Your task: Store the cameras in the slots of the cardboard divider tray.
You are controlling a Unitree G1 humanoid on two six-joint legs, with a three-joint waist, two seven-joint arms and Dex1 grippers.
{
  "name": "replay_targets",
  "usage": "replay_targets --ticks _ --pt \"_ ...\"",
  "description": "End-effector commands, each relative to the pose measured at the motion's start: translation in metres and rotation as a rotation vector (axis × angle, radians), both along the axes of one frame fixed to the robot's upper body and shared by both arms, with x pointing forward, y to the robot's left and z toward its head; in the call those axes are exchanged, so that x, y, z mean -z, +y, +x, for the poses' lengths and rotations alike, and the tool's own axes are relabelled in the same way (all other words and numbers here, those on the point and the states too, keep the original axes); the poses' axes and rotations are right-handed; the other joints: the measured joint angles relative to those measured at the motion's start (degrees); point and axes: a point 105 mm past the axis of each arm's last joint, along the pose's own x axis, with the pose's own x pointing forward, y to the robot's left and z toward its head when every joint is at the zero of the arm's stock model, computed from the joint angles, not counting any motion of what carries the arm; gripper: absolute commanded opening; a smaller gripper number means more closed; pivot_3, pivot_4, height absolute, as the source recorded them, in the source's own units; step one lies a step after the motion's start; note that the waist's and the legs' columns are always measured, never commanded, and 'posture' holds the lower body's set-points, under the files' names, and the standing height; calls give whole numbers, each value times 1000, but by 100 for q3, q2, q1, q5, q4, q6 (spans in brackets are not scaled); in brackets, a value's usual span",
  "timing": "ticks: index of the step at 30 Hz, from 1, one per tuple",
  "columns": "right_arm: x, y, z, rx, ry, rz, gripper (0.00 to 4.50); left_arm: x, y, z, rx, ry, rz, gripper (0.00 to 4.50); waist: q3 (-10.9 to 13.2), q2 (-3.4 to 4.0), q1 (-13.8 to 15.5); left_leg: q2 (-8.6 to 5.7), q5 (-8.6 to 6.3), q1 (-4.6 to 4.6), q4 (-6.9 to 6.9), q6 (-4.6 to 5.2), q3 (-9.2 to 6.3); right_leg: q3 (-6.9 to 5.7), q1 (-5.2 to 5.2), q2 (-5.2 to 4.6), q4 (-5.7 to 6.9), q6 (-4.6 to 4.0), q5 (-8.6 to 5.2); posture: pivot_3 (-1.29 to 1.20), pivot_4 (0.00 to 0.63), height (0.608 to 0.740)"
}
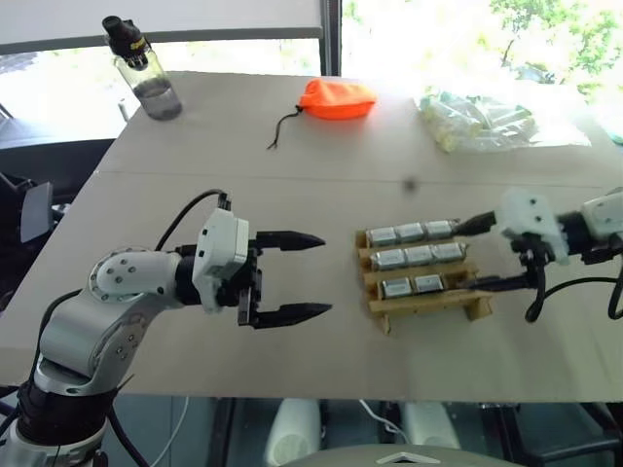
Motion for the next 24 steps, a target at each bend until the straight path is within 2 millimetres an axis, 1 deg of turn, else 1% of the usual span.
replay_targets --ticks 1,2,3,4,5,6,7,9,12,15,18,24 --pt "-18 -35 15 275 -102 104 4403 -6 -2 -2 16 -44 -12 4500 -1 -2 12 0 0 -1 0 0 0 -1 0 0 -1 0 0 0 150 726" --pt "-16 -44 16 331 -111 117 4403 -7 -2 -2 15 -44 -17 4500 -1 -2 14 -1 0 -3 0 0 -1 -4 0 -1 -2 0 0 0 150 726" --pt "-7 -62 17 436 -120 126 4403 -7 -3 -1 16 -43 -20 4500 -2 -2 19 -2 0 -4 -1 0 1 -3 0 -1 -3 0 0 0 150 726" --pt "-1 -75 17 510 -125 128 4403 -7 -3 0 17 -42 -22 4500 -4 -6 38 -2 0 -5 -3 0 0 -3 0 -2 -4 0 0 0 150 726" --pt "14 -93 17 610 -118 135 4403 -7 -5 1 31 -38 -28 4500 -3 -5 41 -3 0 -7 -3 0 2 -13 4 -4 -5 0 0 0 150 726" --pt "26 -103 15 670 -109 131 4403 -7 -7 3 39 -37 -31 4500 -3 -4 42 -3 0 -7 -3 0 5 -13 4 -4 -4 0 0 0 150 726" --pt "35 -110 15 702 -110 122 4403 -8 -8 6 42 -40 -34 4500 -4 -5 55 -6 0 -5 -3 0 9 -10 3 -4 -3 0 1 0 150 726" --pt "45 -117 19 741 -118 127 4403 -13 -9 12 45 -46 -50 4500 -2 -2 48 -8 1 0 1 0 22 -10 7 -4 0 1 0 0 150 726" --pt "54 -128 33 806 -126 170 4403 -16 -14 15 74 -51 -59 4500 -3 1 -44 -12 2 15 4 1 26 16 7 3 6 4 0 0 150 726" --pt "59 -133 46 826 -116 181 4403 -18 -15 16 87 -50 -55 4500 -2 1 -147 -7 3 32 3 1 39 36 10 12 12 8 1 0 150 726" --pt "65 -139 54 848 -83 200 4403 -19 -15 16 85 -54 -53 4500 -3 2 -154 -1 3 31 -2 -2 35 39 9 19 12 4 3 0 150 726" --pt "77 -143 68 859 8 238 4403 -18 -15 12 69 -51 -56 4500 -2 2 -146 0 3 17 -6 -3 52 36 2 8 2 3 3 0 150 726"
